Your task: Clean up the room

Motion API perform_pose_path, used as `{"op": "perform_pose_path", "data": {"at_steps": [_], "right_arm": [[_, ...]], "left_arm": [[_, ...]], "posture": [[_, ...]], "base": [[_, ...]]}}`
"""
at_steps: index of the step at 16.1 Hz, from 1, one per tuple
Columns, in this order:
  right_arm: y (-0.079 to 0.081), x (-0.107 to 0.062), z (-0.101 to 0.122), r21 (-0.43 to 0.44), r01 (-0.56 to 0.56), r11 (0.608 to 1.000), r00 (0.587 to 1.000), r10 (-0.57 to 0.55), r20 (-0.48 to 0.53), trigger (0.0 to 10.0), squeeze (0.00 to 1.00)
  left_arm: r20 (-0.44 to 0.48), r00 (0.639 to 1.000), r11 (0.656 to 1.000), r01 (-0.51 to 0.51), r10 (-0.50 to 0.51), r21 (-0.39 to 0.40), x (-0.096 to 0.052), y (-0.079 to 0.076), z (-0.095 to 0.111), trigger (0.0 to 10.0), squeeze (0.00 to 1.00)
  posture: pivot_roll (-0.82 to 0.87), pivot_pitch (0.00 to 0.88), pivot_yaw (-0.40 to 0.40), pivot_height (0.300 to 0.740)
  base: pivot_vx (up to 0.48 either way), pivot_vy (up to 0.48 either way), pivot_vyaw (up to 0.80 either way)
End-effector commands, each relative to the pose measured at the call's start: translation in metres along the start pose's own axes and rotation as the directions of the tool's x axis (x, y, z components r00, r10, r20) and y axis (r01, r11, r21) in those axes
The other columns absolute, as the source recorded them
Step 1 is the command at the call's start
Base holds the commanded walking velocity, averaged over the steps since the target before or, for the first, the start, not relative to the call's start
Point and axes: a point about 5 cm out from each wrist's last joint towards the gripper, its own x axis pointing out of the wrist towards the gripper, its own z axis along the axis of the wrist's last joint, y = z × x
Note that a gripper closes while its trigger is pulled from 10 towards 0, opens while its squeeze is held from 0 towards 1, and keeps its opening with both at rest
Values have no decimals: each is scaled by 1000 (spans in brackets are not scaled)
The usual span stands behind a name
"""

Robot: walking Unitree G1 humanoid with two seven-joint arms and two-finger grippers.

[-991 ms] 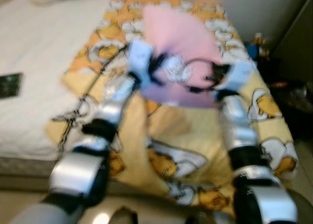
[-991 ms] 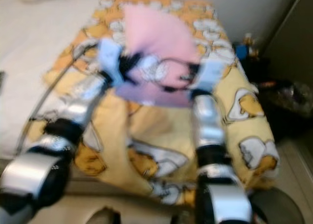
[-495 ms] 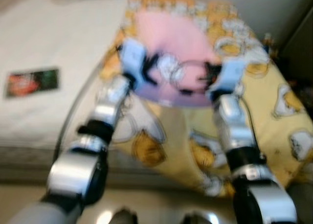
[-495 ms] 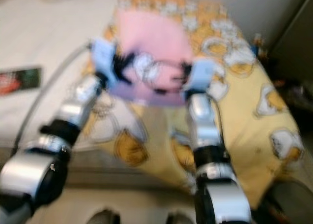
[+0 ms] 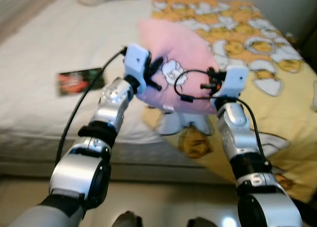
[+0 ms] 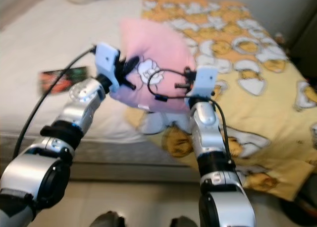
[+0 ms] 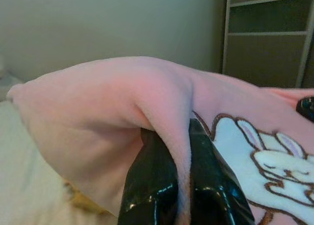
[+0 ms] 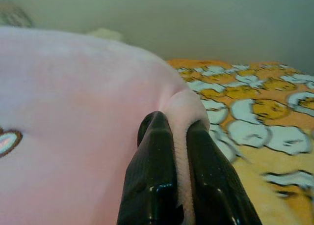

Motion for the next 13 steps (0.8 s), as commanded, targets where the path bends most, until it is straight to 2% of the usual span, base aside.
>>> {"op": "perform_pose_path", "data": {"at_steps": [1,6,8,9,11,13], "right_arm": [[-30,-6,0,4,118,993,993,-118,8,0,0],[-26,-3,2,6,95,995,995,-95,11,0,0],[-26,-3,2,4,84,996,996,-84,6,0,0],[-26,-4,1,3,80,997,997,-80,1,0,0],[-26,-4,-1,0,76,997,997,-76,-5,0,0],[-26,-3,-1,-4,70,998,998,-70,-8,0,0]], "left_arm": [[72,997,999,-42,41,10,4,9,18,10000,0],[76,994,996,-85,85,-3,-3,19,15,10000,0],[94,988,992,-123,126,-40,-6,20,13,10000,0],[147,969,973,-178,199,-145,-8,23,15,10000,0],[147,970,978,-181,195,-104,-10,18,12,10000,0],[135,974,980,-172,184,-101,-10,17,10,10000,0]], "posture": [[54,0,-8,728],[75,0,-31,728],[77,0,-36,728],[79,0,-37,728],[76,0,-44,728],[79,0,-50,728]], "base": [[0,480,0],[0,480,0],[0,480,0],[0,480,0],[0,480,0],[0,480,0]]}}
